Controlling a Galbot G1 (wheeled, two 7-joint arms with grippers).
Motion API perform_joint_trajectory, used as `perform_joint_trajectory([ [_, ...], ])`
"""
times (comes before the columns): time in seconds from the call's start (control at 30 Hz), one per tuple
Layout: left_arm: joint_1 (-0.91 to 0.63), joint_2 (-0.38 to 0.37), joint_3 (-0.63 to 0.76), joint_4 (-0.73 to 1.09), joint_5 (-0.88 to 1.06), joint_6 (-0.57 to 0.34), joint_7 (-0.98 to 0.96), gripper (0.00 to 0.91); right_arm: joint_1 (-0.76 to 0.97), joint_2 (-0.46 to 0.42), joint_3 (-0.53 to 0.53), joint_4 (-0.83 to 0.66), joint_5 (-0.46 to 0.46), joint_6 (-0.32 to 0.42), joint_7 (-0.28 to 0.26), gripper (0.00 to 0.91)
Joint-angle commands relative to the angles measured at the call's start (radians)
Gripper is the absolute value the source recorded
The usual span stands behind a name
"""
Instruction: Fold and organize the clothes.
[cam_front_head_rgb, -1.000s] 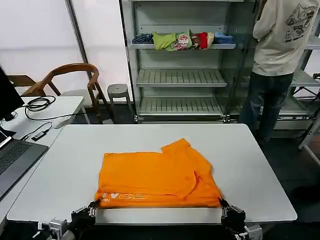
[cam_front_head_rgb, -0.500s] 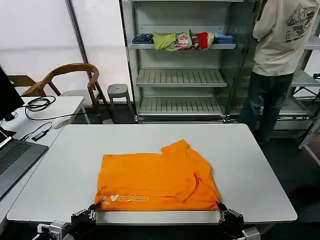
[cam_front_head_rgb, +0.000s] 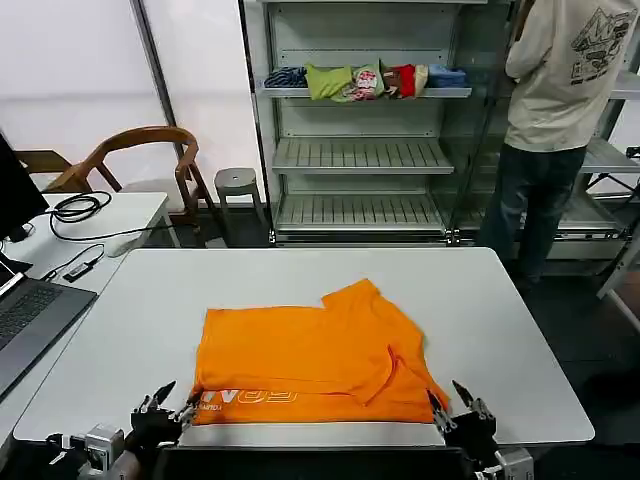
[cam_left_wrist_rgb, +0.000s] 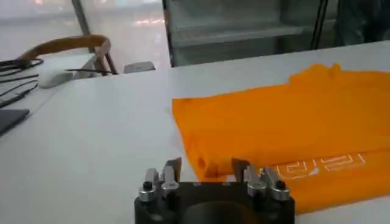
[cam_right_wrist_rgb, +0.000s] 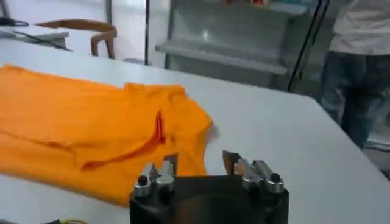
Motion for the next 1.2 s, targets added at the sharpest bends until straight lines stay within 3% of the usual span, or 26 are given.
perform_joint_trajectory([
  [0.03,-0.214,0.002,0.060,0.100,-0.024,-0.020,0.004,0.907,0.290,0.034,-0.132,-0.102,0.031,-0.093,0.075,0.907],
  [0.23,-0.387,0.035,0.098,0.241,-0.084,-0.014,0.008,0.907,0.526,0.072,-0.227,-0.255,0.031,-0.202,0.096,0.907],
  [0.5,-0.502,0.080,0.153,0.349,-0.122,-0.017,0.017,0.907,0.747,0.131,-0.276,-0.456,0.030,-0.202,0.099,0.907],
  [1.03,-0.699,0.053,0.309,0.595,-0.115,-0.035,0.038,0.907,0.951,0.250,-0.305,-0.822,0.029,-0.195,0.071,0.907],
  [1.2,-0.722,0.044,0.341,0.638,-0.112,-0.047,0.047,0.907,0.991,0.290,-0.318,-0.926,0.002,-0.111,0.021,0.907],
])
